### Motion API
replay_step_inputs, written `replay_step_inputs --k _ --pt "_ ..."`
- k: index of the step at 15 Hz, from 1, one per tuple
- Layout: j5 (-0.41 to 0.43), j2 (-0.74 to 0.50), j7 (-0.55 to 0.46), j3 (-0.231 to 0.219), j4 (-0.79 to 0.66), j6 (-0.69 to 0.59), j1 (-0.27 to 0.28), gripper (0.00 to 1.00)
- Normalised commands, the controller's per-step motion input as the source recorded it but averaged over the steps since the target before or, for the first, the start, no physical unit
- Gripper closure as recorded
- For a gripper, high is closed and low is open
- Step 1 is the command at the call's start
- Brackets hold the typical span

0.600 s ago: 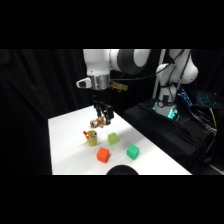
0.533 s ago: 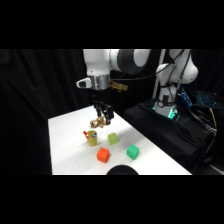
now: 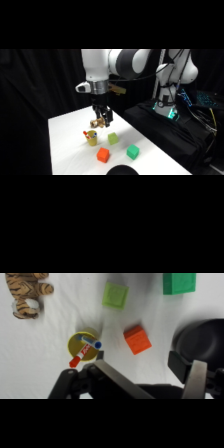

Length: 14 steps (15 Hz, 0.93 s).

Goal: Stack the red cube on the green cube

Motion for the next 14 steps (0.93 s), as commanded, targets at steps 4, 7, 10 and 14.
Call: replay_step_inputs --k 4,7,10,14 --pt "-0.051 0.27 -0.21 0.038 0.30 0.09 -0.023 0.00" --pt "-0.024 0.24 -0.29 0.068 0.29 0.09 -0.042 0.00" --pt "0.004 0.18 -0.35 0.098 0.22 0.08 -0.067 0.00" --pt "-0.011 0.16 -0.34 0.100 0.17 0.09 -0.082 0.00"
